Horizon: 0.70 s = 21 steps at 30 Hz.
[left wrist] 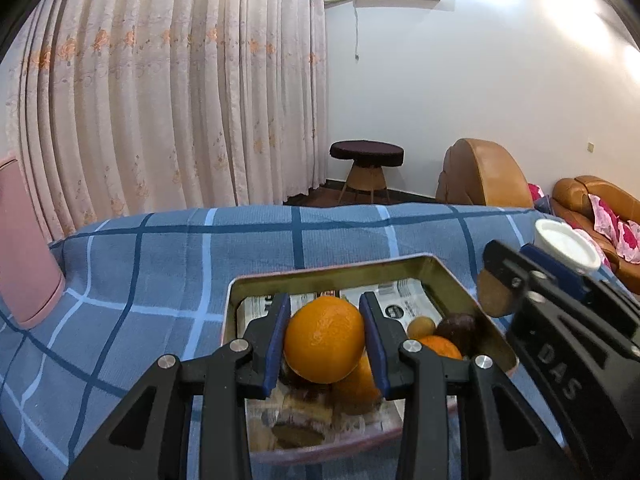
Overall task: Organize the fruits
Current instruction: 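Carry the orange and cake slice over the pink tin and open both grippers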
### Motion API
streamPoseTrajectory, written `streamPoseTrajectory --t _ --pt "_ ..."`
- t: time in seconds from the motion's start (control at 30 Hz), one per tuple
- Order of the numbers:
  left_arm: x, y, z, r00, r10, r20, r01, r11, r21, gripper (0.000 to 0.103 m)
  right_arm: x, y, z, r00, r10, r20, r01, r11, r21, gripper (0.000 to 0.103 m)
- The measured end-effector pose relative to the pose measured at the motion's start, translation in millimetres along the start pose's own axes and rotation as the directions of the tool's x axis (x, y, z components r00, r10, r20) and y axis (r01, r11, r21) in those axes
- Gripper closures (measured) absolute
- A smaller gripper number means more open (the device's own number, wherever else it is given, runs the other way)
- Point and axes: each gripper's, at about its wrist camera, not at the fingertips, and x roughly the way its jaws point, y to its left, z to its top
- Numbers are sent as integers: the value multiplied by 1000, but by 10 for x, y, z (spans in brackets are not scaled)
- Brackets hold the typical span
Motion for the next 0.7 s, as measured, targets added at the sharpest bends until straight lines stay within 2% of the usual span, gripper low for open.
streamPoseTrajectory --t 0.17,0.27,0.7 --pt "169 36 20 1000 5 -6 -5 1000 13 65 186 -19 36 999 22 -29 -21 1000 18 70" --pt "256 63 -4 999 49 -4 -49 999 18 65 266 -41 40 998 35 -50 -33 999 32 70" --pt "336 72 9 998 54 -10 -54 999 3 65 549 38 -56 986 70 -153 -69 998 8 70"
